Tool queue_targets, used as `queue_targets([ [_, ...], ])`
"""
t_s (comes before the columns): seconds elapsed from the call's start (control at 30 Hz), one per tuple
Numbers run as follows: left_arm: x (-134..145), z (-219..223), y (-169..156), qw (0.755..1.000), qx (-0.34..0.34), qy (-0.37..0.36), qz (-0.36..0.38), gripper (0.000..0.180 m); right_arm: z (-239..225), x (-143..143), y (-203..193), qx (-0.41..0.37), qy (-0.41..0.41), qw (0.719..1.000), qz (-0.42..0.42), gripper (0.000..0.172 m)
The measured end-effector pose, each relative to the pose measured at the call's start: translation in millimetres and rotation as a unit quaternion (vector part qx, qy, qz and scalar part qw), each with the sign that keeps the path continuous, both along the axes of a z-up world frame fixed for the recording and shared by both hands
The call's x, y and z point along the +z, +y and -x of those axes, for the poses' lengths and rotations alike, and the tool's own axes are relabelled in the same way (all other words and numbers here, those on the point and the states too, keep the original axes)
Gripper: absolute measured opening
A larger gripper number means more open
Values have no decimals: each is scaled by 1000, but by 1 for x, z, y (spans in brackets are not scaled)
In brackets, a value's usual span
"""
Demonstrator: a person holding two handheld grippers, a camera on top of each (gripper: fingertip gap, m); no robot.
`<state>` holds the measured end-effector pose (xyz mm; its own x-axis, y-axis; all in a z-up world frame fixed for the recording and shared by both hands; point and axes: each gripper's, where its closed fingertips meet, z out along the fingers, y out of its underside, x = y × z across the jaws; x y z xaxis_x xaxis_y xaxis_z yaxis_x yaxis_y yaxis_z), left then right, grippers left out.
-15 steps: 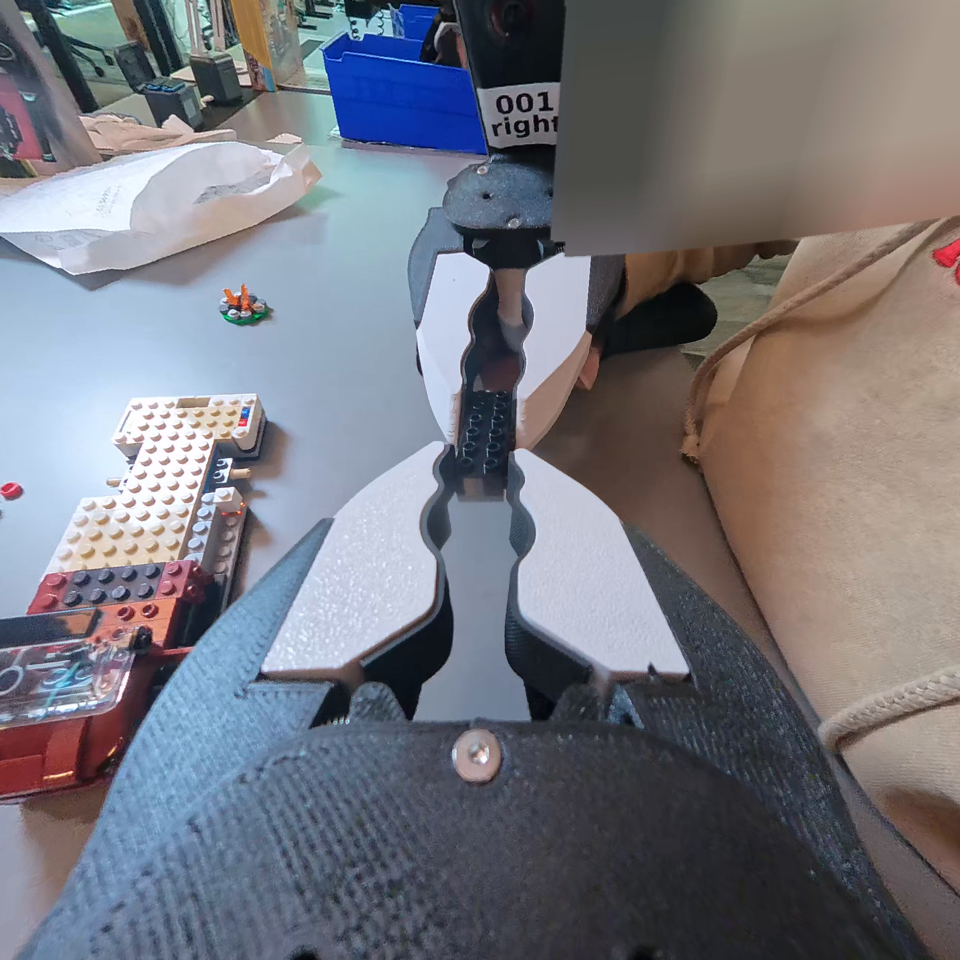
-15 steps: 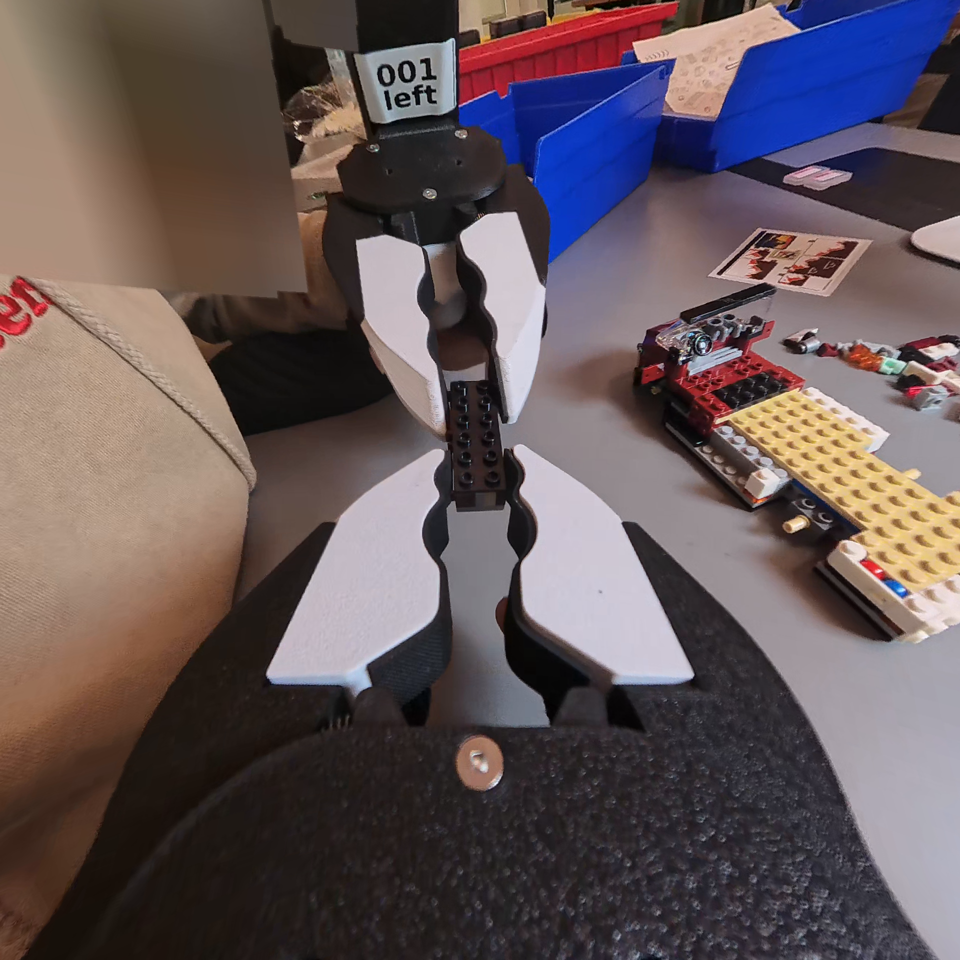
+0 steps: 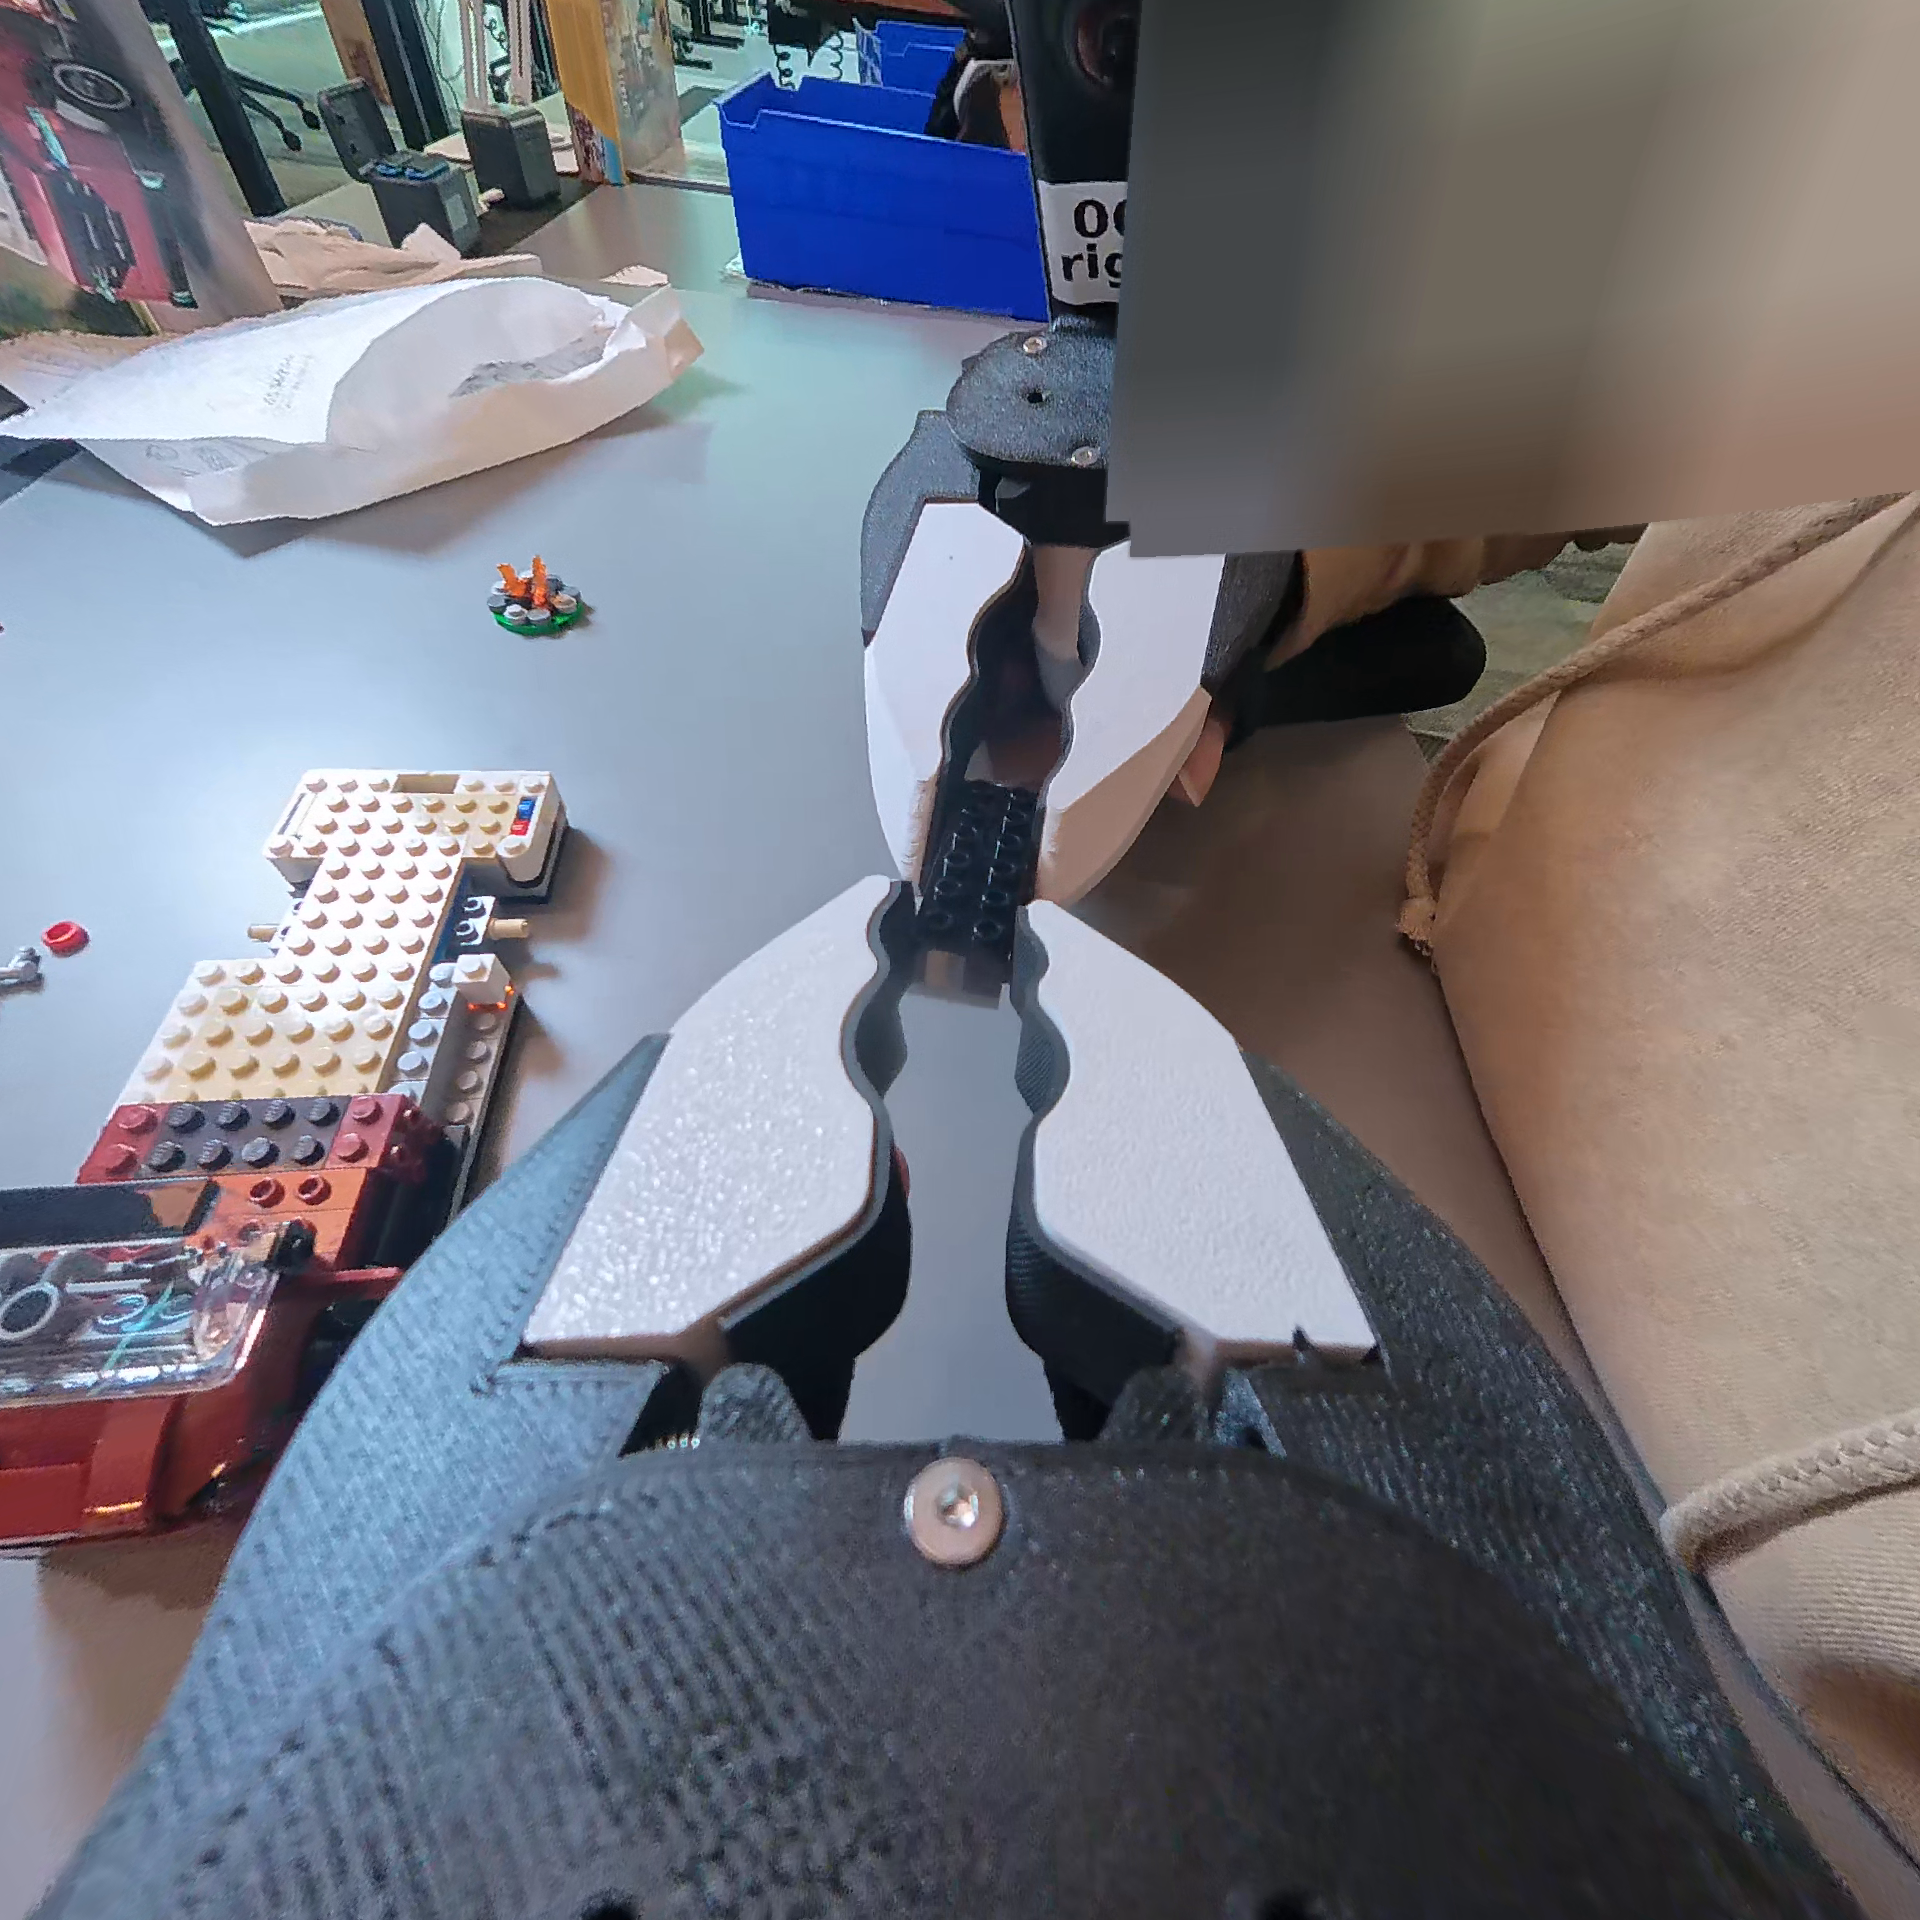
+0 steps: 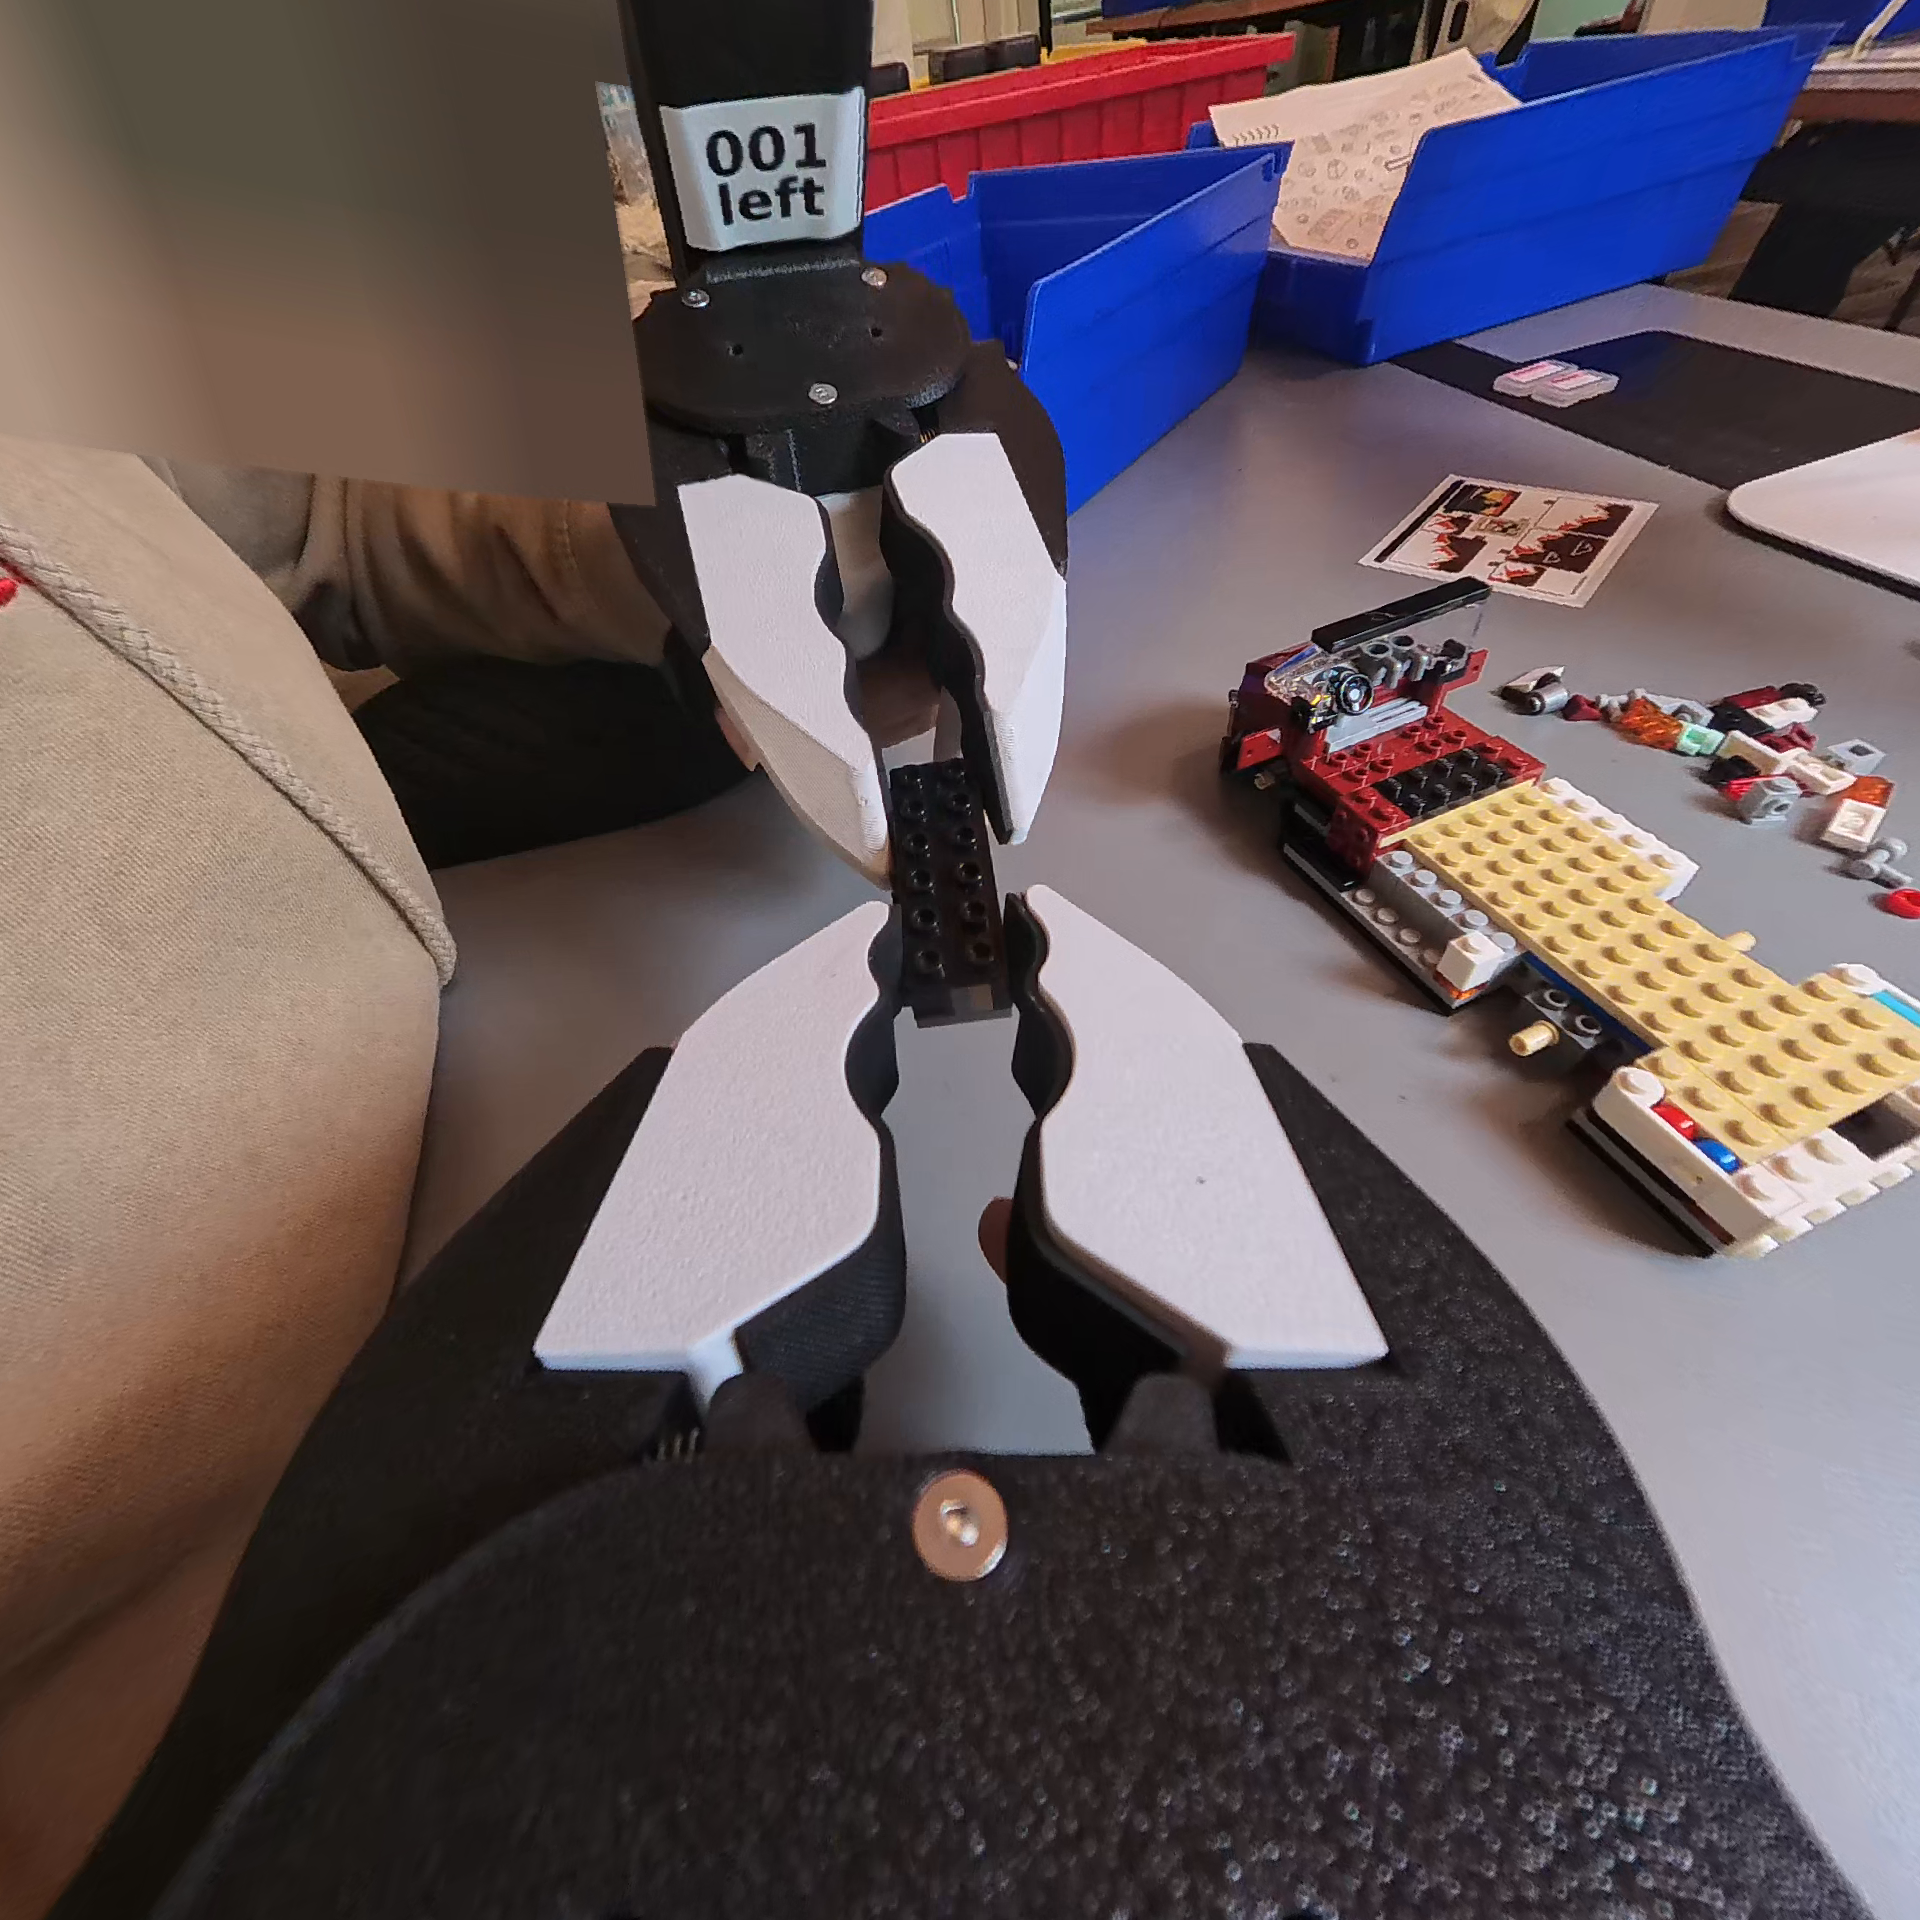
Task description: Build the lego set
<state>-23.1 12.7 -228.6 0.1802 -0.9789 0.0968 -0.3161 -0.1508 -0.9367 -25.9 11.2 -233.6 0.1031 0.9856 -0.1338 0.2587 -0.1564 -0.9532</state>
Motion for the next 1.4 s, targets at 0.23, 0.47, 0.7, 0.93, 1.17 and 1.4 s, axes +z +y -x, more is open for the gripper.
queue_targets([
  [0.23,8,-2,5,999,1,-32,-23,21,-1,8,5,-8,26,1000,4,19],
  [0.47,19,-2,0,998,-12,-57,-27,20,0,16,-2,12,58,998,13,20],
  [0.7,24,-4,-4,997,-8,-66,-34,20,2,25,-6,7,73,997,-8,24],
  [0.93,27,-3,-9,996,-19,-77,-29,19,3,27,-10,21,82,996,-11,19],
  [1.17,29,-2,-11,995,-36,-86,-30,25,4,28,-14,37,87,995,-8,19],
  [1.4,29,5,-16,994,-66,-88,-8,26,3,27,-18,48,85,995,-8,19],
])
